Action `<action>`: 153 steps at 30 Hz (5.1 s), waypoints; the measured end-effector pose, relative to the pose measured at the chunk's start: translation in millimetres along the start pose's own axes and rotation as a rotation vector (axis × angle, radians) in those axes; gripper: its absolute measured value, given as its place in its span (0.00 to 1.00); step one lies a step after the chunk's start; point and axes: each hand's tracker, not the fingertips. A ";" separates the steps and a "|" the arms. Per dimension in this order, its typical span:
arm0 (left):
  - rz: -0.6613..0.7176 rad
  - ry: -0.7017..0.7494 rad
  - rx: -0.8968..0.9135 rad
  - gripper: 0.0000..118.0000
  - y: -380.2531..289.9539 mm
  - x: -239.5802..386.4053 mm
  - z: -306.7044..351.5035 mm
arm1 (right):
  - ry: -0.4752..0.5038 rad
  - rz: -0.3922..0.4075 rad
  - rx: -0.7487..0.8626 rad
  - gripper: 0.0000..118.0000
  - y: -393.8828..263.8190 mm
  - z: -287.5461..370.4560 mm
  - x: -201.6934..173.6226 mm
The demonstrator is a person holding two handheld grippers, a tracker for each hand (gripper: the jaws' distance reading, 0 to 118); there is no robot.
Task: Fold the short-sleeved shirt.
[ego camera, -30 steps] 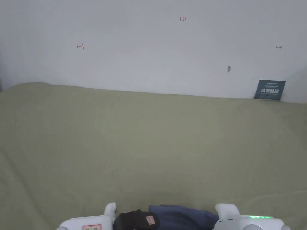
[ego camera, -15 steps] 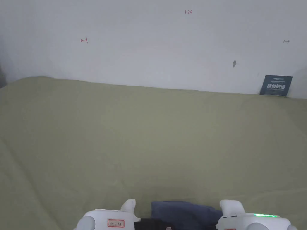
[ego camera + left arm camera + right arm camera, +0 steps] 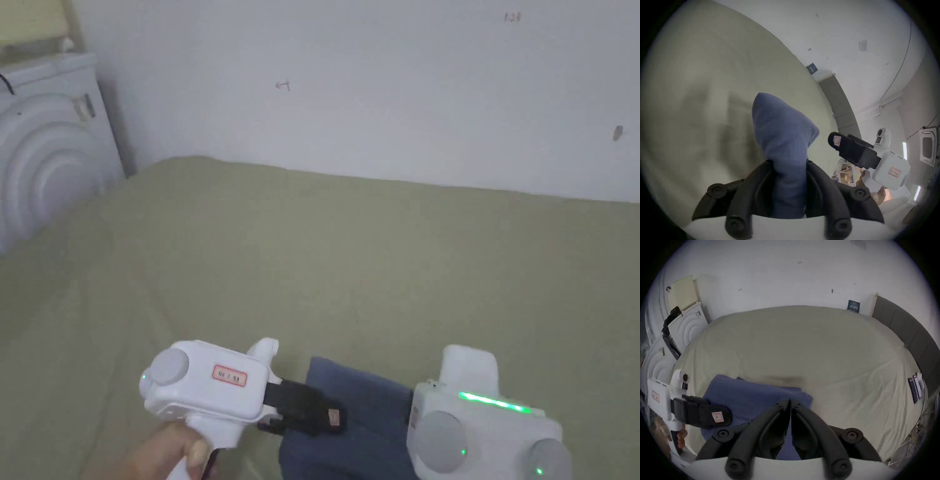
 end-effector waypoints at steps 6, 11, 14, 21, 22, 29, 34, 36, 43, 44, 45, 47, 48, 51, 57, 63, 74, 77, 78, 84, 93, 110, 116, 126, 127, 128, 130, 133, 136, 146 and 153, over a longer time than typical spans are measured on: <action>0.008 0.182 0.040 0.20 35.0 -85.5 150.9 | 0.034 0.009 -0.021 0.07 -13.5 -24.2 -152.5; 0.055 0.339 0.072 0.20 44.2 -150.5 256.9 | 0.128 0.076 -0.080 0.07 -32.6 -39.7 -262.3; 0.087 0.441 0.084 0.20 45.8 -190.9 306.0 | 0.182 0.075 -0.107 0.07 -42.4 -44.1 -304.5; 0.150 0.597 0.094 0.77 42.4 -221.2 343.1 | 0.304 0.142 -0.136 0.07 -57.5 -41.2 -330.0; 0.137 0.648 0.074 0.97 38.9 -210.3 341.4 | 0.315 0.154 -0.139 0.07 -56.7 -40.1 -327.5; 0.034 0.933 0.302 0.03 23.6 -81.5 329.6 | 0.293 0.143 -0.084 0.07 -43.0 -14.0 -265.3; -0.020 1.012 0.460 0.00 -0.5 -9.8 278.6 | 0.287 0.151 -0.027 0.07 -41.2 10.8 -184.7; -0.074 0.990 0.555 0.00 -14.1 29.0 236.8 | 0.293 0.139 -0.006 0.07 -40.3 16.1 -141.2; -0.282 0.901 0.606 0.00 -60.0 135.1 89.2 | 0.185 0.078 0.109 0.07 -23.5 41.7 20.5; -0.299 0.871 0.593 0.00 -66.5 151.2 68.8 | 0.166 0.076 0.119 0.07 -20.6 47.0 45.9; -0.304 0.881 0.596 0.00 -74.2 167.4 50.7 | 0.151 0.086 0.135 0.07 -18.6 52.5 69.7; -0.321 0.873 0.643 0.00 -91.9 195.6 20.6 | 0.088 0.098 0.172 0.07 -17.6 62.5 113.1; -0.317 0.859 0.671 0.00 -99.3 206.4 9.8 | 0.077 0.100 0.177 0.07 -18.4 67.6 133.0; -0.323 0.838 0.695 0.00 -120.7 241.4 -21.5 | -0.020 0.097 0.208 0.07 -21.7 85.0 187.2; -0.486 0.846 0.721 0.00 -146.7 282.0 -49.8 | -0.134 0.096 0.289 0.07 -32.4 115.8 258.3; -0.496 0.846 0.731 0.00 -152.9 294.6 -48.5 | -0.193 0.092 0.385 0.07 -29.1 144.3 283.9; -0.509 0.765 0.871 1.00 -134.6 311.6 -10.4 | -0.209 0.149 0.601 1.00 -13.7 176.0 287.5; -0.529 0.754 0.916 1.00 -144.0 316.2 -7.1 | -0.207 0.126 0.618 1.00 -20.4 177.8 290.7; -0.529 0.761 0.918 1.00 -142.8 315.8 -10.1 | -0.187 0.114 0.621 1.00 -21.8 178.2 292.3; -0.529 0.788 0.906 1.00 -143.5 316.2 -12.2 | -0.179 0.093 0.647 1.00 -23.2 184.2 293.9; -0.520 0.804 0.896 1.00 -141.5 309.2 -12.4 | -0.161 0.076 0.652 1.00 -23.2 184.6 297.8; -0.532 0.828 0.904 1.00 -142.6 307.1 -12.8 | -0.170 0.028 0.641 1.00 -23.9 186.4 302.7; -0.523 0.826 0.895 1.00 -143.0 305.1 -15.6 | -0.147 0.050 0.646 1.00 -23.4 188.8 303.2; -0.534 0.826 0.886 1.00 -144.7 307.4 -18.2 | -0.137 0.046 0.656 1.00 -21.0 193.8 303.6; -0.534 0.826 0.889 1.00 -144.9 307.7 -18.0 | -0.137 0.049 0.657 1.00 -21.1 194.0 303.8; -0.534 0.825 0.891 1.00 -145.0 307.8 -17.7 | -0.139 0.051 0.658 1.00 -21.3 194.1 303.7; -0.531 0.824 0.892 1.00 -145.8 307.7 -17.1 | -0.149 0.048 0.661 1.00 -22.0 193.9 303.1; -0.530 0.824 0.889 1.00 -145.9 306.1 -16.2 | -0.168 0.070 0.656 1.00 -22.6 192.6 301.3; -0.525 0.831 0.890 1.00 -146.6 304.6 -16.2 | -0.147 0.084 0.658 1.00 -24.2 192.8 301.6; -0.501 0.828 0.888 1.00 -152.3 300.5 -21.5 | -0.127 0.100 0.658 1.00 -30.5 188.5 298.6; -0.497 0.822 0.895 1.00 -150.0 301.6 -19.2 | -0.105 0.050 0.646 1.00 -27.1 190.5 301.9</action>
